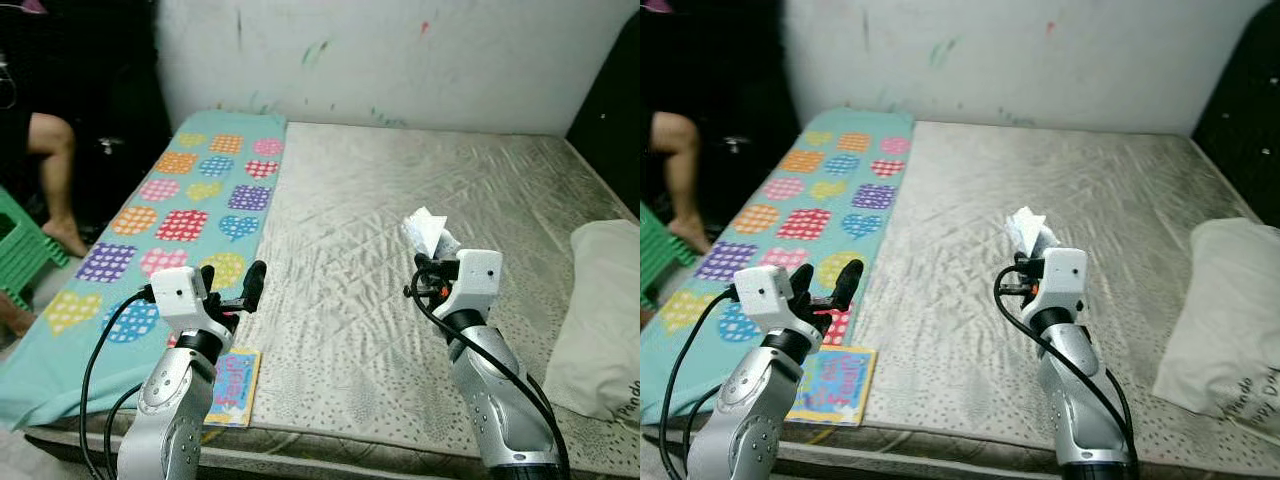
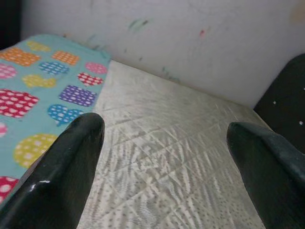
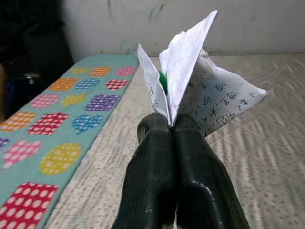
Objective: Clean up the room
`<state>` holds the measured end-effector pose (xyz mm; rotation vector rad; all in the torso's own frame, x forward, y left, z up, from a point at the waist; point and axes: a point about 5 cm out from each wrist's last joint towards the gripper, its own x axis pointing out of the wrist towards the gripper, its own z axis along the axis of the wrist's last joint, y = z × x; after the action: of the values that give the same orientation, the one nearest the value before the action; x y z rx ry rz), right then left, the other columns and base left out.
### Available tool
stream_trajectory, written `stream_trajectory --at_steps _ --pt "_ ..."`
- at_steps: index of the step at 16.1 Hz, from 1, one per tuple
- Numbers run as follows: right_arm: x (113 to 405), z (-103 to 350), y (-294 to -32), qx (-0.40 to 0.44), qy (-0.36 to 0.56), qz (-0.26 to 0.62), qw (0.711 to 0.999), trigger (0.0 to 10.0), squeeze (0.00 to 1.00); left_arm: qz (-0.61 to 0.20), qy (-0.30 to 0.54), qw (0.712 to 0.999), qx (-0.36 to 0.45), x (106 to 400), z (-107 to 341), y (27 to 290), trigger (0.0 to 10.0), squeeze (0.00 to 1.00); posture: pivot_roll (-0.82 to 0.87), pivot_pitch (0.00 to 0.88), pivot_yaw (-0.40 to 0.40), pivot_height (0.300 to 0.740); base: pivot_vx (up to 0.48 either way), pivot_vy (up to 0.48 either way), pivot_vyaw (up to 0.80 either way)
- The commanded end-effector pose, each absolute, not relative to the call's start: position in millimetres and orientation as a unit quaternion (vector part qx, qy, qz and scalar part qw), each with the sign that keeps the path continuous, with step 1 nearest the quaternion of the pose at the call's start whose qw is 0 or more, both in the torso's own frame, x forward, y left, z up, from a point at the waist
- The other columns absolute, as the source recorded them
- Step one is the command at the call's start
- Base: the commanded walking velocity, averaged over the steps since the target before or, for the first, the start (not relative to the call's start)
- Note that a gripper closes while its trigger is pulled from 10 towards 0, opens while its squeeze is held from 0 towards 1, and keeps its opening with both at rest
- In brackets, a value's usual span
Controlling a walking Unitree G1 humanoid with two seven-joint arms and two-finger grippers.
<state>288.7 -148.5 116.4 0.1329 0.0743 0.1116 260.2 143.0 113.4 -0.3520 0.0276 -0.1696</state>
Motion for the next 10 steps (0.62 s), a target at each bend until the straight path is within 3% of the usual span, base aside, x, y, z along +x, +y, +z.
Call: stream_trajectory --at_steps 1,10 --pt "290.4 120.9 -147.7 0.066 0.029 0.056 0.996 10.0 0.0 -0.083 0.014 0.981 -0.172 261.5 114.2 144.0 10.0 0.0 -0.04 0.0 -0.011 0.74 0.0 0.48 0.0" --pt "293.8 122.9 -147.2 0.06 0.026 0.062 0.996 10.0 0.0 -0.087 0.01 0.98 -0.178 263.2 115.9 141.1 10.0 0.0 -0.05 0.0 -0.018 0.74 0.0 0.48 0.0"
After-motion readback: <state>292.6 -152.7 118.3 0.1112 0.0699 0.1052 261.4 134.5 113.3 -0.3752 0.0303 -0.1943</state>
